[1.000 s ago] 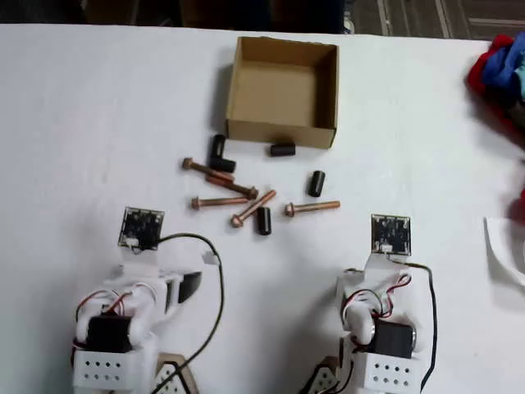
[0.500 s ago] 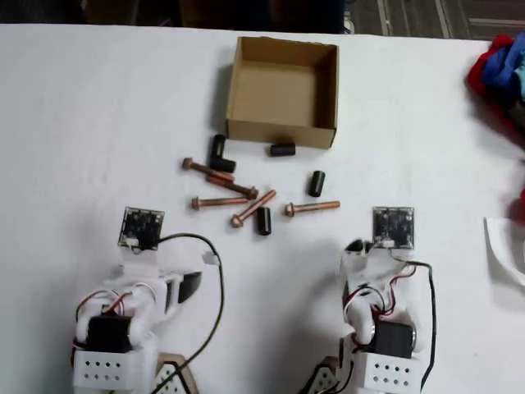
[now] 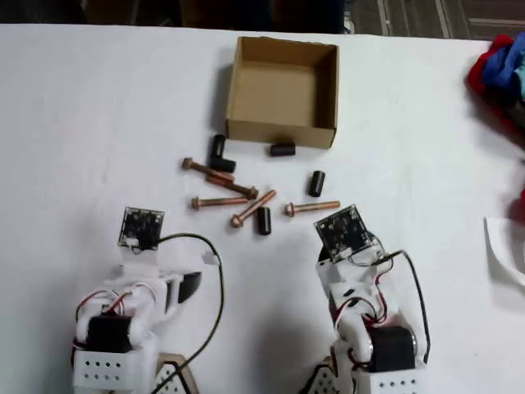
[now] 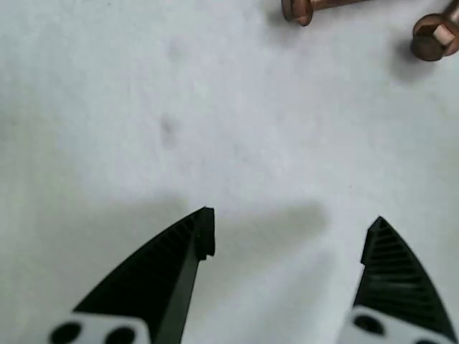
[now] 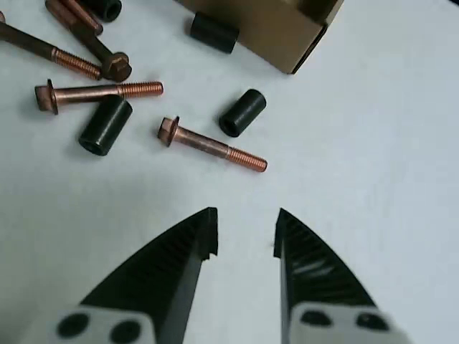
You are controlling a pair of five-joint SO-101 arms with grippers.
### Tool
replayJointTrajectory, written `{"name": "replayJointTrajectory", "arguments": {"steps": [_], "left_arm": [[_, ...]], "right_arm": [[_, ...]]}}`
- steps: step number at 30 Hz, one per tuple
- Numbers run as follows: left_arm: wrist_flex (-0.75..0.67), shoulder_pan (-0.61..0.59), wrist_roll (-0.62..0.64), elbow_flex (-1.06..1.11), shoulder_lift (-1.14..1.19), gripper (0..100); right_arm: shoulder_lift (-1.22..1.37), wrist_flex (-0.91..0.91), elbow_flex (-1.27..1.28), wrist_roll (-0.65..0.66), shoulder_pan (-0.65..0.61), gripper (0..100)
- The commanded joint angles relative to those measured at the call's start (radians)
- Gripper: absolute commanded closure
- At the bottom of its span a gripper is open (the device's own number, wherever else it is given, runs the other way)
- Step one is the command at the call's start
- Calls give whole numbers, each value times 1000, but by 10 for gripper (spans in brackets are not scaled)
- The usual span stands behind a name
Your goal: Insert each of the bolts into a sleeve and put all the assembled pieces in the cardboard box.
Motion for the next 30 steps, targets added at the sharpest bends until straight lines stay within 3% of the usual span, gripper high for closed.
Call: {"name": "replayJointTrajectory", "arguments": {"steps": [1, 6, 9, 21, 30], "left_arm": [[-17, -8, 9, 22, -8, 661], [-17, -8, 9, 22, -8, 661], [-17, -8, 9, 22, -8, 661], [-17, -8, 9, 22, -8, 661], [-17, -8, 9, 22, -8, 661]], "right_arm": [[41, 5, -103, 15, -10, 861], [286, -21, -282, 29, -2, 861], [527, -15, -470, -32, -10, 861], [1491, 360, -1166, -86, -4, 858], [1991, 415, -1560, -86, -12, 858]]}}
